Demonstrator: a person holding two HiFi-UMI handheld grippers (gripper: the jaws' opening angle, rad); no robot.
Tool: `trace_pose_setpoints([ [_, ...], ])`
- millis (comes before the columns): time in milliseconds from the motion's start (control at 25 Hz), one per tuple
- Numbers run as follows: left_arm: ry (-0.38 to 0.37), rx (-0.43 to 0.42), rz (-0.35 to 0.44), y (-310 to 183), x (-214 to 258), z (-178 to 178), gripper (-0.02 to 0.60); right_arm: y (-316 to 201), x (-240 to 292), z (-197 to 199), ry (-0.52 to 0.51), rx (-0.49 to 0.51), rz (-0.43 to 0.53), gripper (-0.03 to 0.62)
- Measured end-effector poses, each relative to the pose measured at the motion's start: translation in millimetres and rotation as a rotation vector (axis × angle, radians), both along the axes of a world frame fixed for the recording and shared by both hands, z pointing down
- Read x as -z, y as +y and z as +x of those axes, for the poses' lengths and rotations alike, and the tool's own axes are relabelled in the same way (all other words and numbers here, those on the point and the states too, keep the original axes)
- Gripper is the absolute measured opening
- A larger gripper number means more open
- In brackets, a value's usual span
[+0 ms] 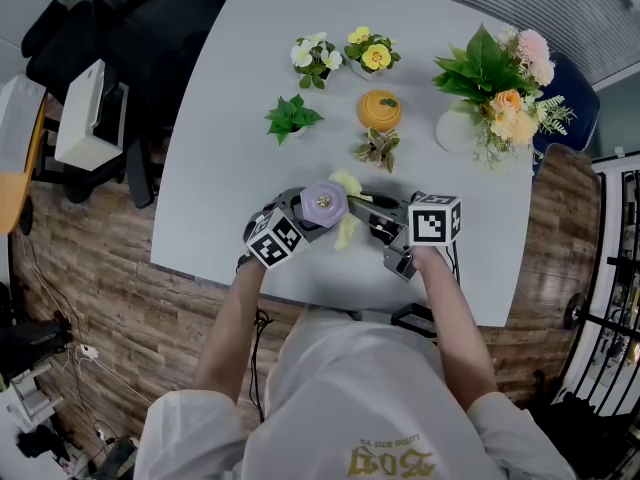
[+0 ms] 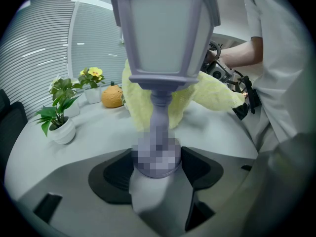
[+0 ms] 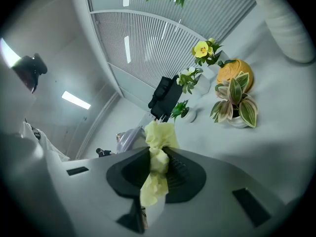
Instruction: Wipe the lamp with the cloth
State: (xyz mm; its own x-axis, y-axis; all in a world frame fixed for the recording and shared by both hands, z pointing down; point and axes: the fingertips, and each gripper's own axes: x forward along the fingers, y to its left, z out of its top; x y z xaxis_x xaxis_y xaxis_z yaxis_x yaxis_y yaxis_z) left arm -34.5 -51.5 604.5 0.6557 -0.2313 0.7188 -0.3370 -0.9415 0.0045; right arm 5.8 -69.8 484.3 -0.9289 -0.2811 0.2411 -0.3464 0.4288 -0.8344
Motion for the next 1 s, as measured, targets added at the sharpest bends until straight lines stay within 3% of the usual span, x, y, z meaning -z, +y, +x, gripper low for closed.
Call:
trace_pose_setpoints([
  [1000,-0.001,0.001,-0.002,0,0,0,0.305,-16,-16,-5,-0.010,-0.032,-0.054,0.072],
])
